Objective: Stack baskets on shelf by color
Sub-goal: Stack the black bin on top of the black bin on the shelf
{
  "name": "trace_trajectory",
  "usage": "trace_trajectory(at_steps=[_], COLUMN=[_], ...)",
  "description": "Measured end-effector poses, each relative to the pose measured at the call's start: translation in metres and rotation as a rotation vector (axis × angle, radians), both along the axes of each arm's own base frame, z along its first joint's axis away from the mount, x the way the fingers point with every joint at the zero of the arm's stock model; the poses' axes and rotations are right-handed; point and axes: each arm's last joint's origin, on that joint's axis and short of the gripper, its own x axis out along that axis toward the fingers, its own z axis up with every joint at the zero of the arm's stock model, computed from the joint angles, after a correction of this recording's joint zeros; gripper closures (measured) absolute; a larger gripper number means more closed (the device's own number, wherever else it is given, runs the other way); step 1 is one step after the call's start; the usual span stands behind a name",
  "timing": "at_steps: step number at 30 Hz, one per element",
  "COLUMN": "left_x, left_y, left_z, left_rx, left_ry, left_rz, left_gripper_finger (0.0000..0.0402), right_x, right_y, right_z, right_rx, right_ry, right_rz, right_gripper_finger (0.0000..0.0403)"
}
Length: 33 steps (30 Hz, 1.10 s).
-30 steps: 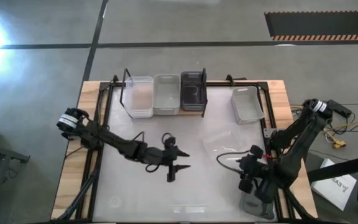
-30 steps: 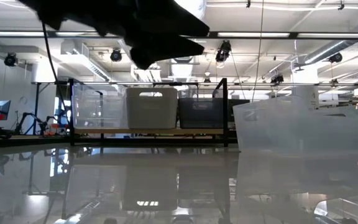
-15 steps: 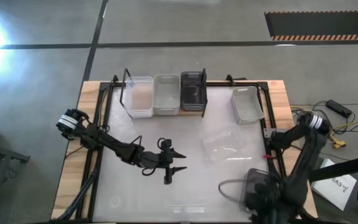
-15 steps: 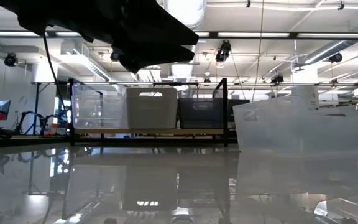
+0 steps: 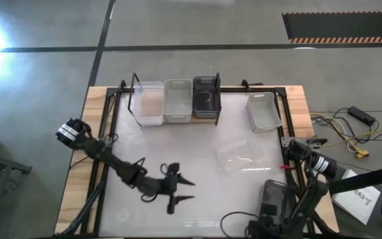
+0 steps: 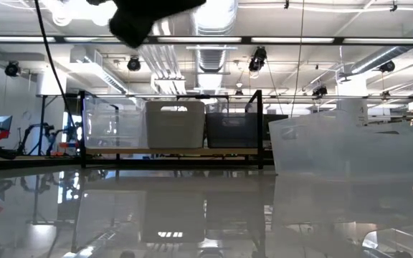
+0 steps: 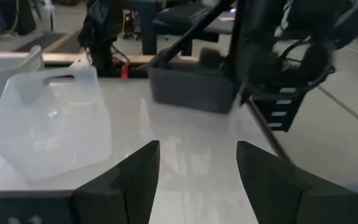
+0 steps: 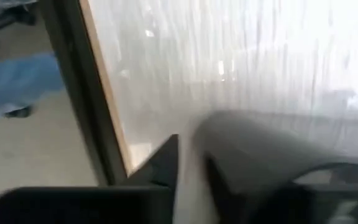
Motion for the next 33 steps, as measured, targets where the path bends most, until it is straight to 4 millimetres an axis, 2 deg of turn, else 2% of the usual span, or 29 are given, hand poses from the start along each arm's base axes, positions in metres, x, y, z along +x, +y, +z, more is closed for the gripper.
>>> trace_trajectory(at_steps=[2,6,10,15,20,23,29,33], left_x=[-0.011,-0.037,-0.067,-0.097,-0.108,-0.109,-0.109,-0.109], left_y=[-0.015,-0.042,-0.061,-0.076,-0.082,-0.082,-0.081,-0.080], left_z=[0.005,0.013,0.023,0.029,0.028,0.028,0.028,0.027], left_rx=[0.004,0.024,0.066,0.123,0.150,0.150,0.155,0.154], left_ry=[-0.019,-0.053,-0.073,-0.088,-0.093,-0.094,-0.099,-0.099], left_rz=[0.011,0.063,0.149,0.238,0.229,0.235,0.273,0.274], left_gripper_finger=[0.0204,0.0204,0.0204,0.0204,0.0204,0.0204,0.0204,0.0204], right_x=[0.010,0.045,0.098,0.170,0.236,0.261,0.285,0.292], right_y=[0.001,0.009,0.010,-0.011,-0.056,-0.094,-0.165,-0.194], right_z=[-0.001,0.008,0.013,0.022,0.023,0.016,0.012,0.019], right_rx=[-0.003,0.073,0.108,0.050,0.005,-0.036,-0.116,-0.079], right_ry=[-0.017,-0.075,-0.212,-0.339,-0.374,-0.320,-0.228,-0.217], right_rz=[0.025,0.101,0.182,0.264,0.313,0.312,0.226,0.209], right_gripper_finger=[0.0371,0.0391,0.0394,0.0394,0.0394,0.0394,0.0389,0.0346])
